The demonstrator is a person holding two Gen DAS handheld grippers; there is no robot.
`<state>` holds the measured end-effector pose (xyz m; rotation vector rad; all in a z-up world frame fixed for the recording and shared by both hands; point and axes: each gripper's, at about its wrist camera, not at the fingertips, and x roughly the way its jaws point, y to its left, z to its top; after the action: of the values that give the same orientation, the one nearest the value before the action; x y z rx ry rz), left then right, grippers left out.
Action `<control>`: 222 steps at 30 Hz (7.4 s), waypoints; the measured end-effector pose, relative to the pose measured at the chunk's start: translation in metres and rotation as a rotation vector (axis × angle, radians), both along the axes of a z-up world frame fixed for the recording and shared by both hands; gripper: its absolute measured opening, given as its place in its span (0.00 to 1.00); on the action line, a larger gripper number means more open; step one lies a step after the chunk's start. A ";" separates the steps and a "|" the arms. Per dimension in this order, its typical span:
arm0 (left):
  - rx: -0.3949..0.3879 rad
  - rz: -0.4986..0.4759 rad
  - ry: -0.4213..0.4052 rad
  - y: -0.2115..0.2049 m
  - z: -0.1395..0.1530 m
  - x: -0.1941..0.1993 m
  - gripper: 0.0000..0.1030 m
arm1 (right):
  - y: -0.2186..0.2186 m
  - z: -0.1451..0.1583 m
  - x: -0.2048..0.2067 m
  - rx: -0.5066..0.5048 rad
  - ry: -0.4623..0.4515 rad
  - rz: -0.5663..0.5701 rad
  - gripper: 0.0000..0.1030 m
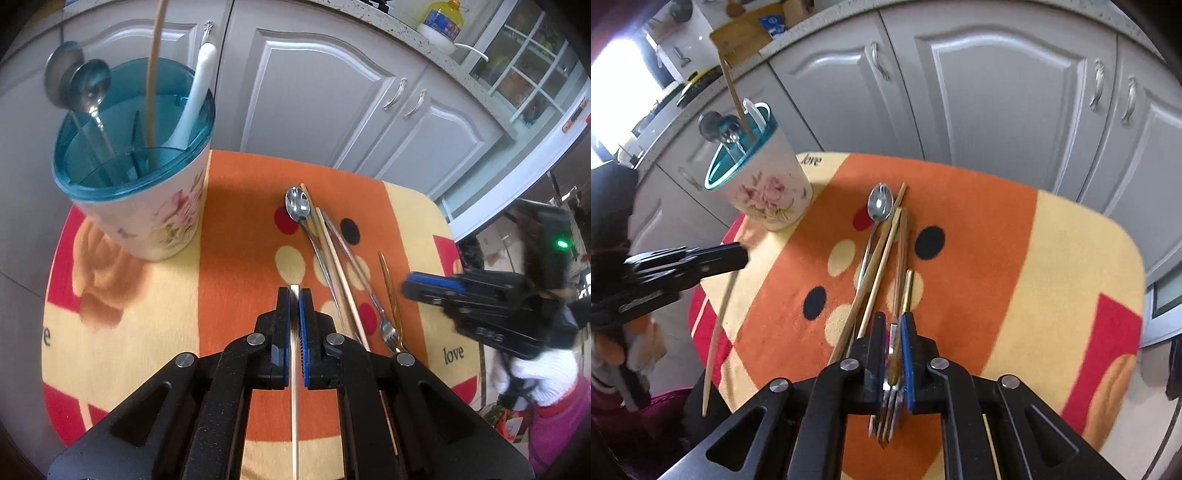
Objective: Organize utensils
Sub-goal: 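Lift the bamboo stick with the left tool while the right tool lifts the fork toward the cup, then lower the stick and fork into the floral cup and open both tools, then move both open tools back down to the utensil pile, then grasp a metal spoon with the left tool while the right tool grasps a brown chopstick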
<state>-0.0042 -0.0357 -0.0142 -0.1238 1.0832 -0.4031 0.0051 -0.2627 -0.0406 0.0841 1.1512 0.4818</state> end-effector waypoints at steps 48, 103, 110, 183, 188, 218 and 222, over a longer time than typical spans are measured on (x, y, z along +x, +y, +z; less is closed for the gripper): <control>-0.110 0.111 -0.259 0.088 0.159 -0.006 0.03 | 0.065 0.179 0.010 0.194 -0.360 0.166 0.07; 0.043 0.333 -0.275 0.124 0.107 0.091 0.31 | 0.139 0.116 0.111 0.179 -0.238 0.138 0.20; 0.041 0.343 -0.270 0.124 0.110 0.082 0.32 | 0.134 0.118 0.102 0.173 -0.236 0.138 0.24; 0.065 0.065 0.036 -0.030 -0.030 0.035 0.39 | 0.005 -0.022 0.032 0.002 0.006 -0.071 0.37; 0.071 0.087 0.058 -0.035 -0.042 0.050 0.39 | 0.021 -0.040 0.045 -0.071 0.010 -0.035 0.25; 0.069 0.125 -0.005 -0.069 -0.072 0.114 0.10 | -0.037 -0.036 0.057 0.009 -0.006 -0.090 0.28; 0.052 0.096 0.016 -0.072 -0.072 0.115 0.04 | -0.034 -0.036 0.063 0.004 -0.007 -0.075 0.26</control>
<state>0.1104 -0.1076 -0.0862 -0.1325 1.0981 -0.2885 0.0680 -0.2963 -0.0767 0.1283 1.1360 0.4172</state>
